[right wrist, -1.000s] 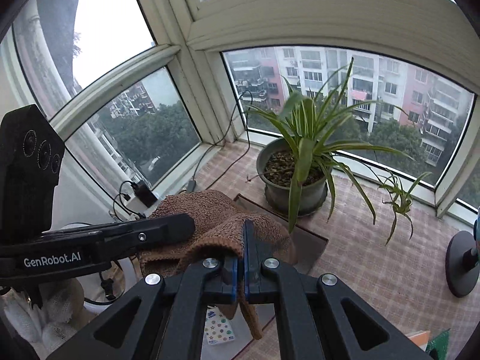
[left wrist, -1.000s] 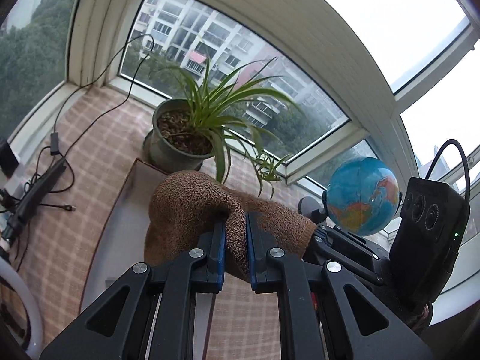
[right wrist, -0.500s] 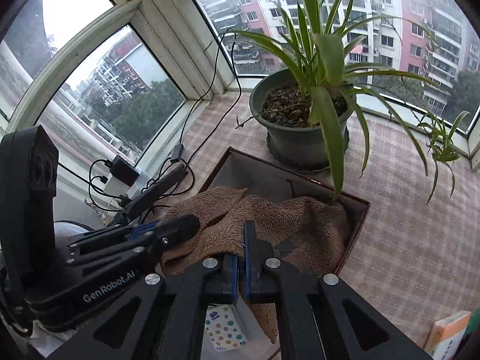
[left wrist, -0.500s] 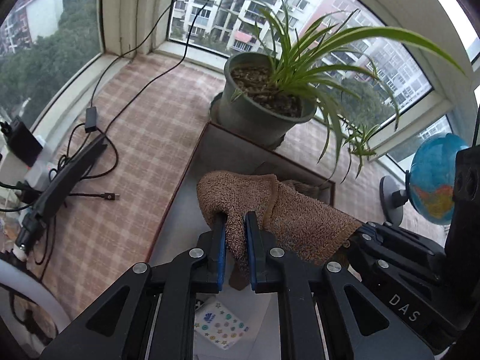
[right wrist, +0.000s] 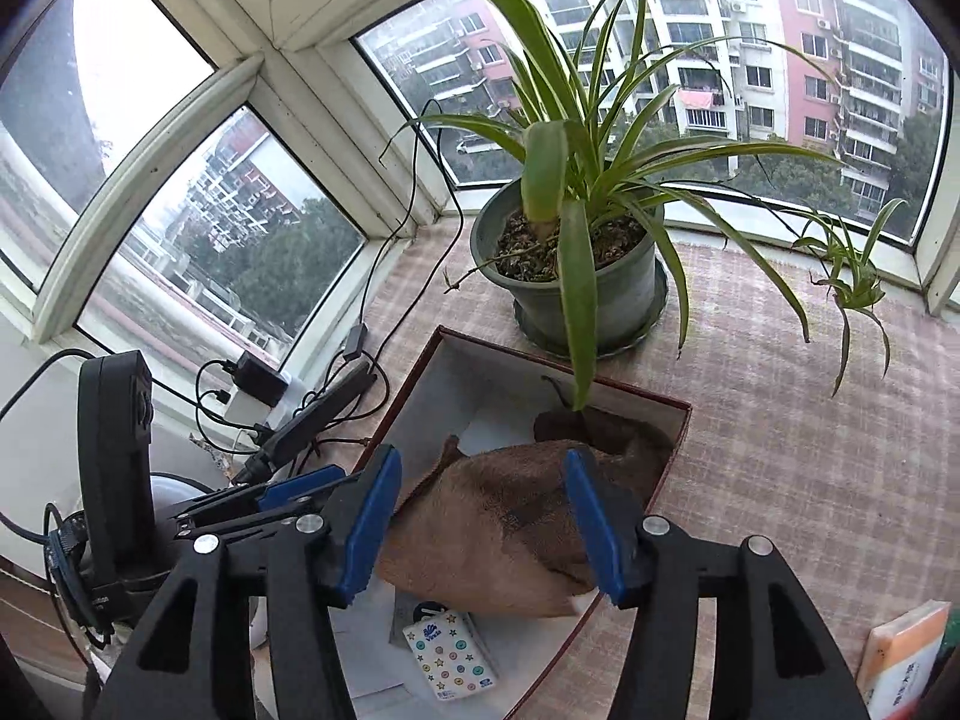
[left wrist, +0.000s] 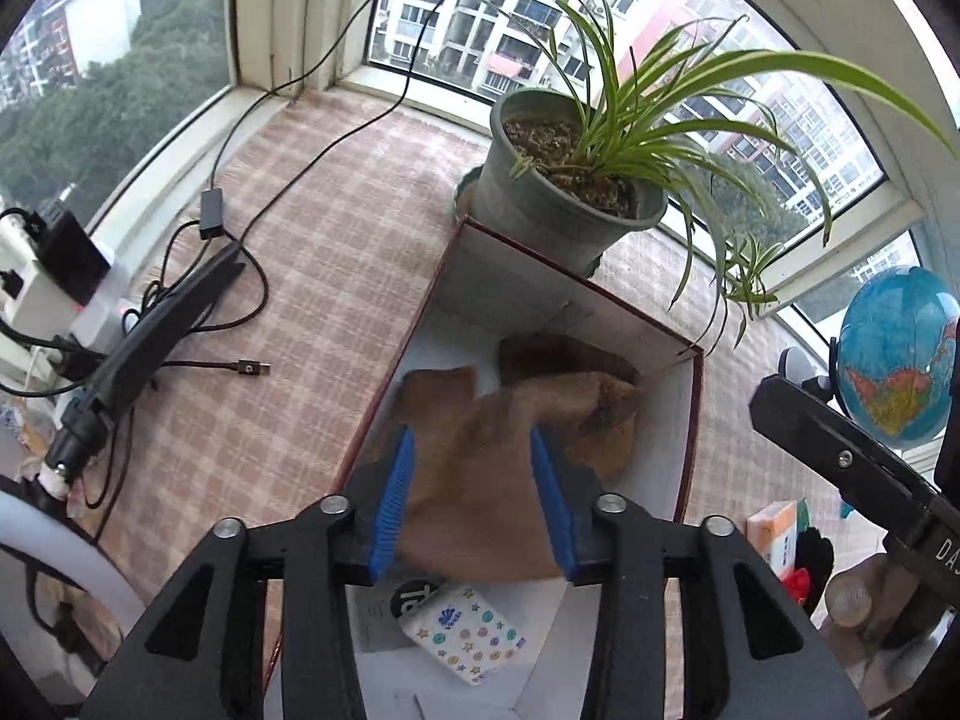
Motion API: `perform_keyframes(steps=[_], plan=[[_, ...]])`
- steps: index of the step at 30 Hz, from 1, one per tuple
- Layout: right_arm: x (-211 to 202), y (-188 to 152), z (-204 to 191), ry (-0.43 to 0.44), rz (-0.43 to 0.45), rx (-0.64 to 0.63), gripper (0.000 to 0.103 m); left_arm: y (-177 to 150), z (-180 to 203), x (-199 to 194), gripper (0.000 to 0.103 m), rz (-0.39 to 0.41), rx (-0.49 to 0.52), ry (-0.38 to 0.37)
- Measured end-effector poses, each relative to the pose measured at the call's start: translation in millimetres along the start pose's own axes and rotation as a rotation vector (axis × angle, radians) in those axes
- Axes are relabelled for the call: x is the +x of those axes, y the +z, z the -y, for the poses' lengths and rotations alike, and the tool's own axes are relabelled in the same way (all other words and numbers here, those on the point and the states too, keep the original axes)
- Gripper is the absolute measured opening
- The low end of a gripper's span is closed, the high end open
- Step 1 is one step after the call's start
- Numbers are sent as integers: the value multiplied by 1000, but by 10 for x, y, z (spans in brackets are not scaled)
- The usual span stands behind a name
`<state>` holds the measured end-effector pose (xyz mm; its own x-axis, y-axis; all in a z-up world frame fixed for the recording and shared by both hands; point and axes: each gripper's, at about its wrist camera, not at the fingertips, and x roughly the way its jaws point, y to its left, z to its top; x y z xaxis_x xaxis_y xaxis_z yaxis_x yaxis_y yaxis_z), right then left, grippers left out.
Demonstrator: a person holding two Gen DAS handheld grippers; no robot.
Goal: Organize soft objects
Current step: 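Lift the brown towel with both tools and lower it into the box, then open both tools and withdraw them from the box, then move both tools toward the black glove and red pouch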
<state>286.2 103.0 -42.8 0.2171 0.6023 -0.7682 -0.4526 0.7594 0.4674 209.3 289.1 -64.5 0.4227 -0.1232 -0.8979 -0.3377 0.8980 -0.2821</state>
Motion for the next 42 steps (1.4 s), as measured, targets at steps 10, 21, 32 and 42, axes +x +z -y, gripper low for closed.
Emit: perform_keyframes(steps=[10, 21, 32, 42], plan=[[-499, -157, -104, -17, 88, -82, 53, -87, 91, -506, 41, 110, 30, -44], [-1311, -815, 127, -68, 220, -70, 53, -630, 454, -925, 41, 224, 108, -58], [-2081, -1839, 779, -227, 276, -20, 55, -1308, 1018, -932, 41, 219, 199, -94], [-2860, -2749, 1602, -383, 381, 92, 64, -1834, 1792, -680, 41, 140, 307, -201]])
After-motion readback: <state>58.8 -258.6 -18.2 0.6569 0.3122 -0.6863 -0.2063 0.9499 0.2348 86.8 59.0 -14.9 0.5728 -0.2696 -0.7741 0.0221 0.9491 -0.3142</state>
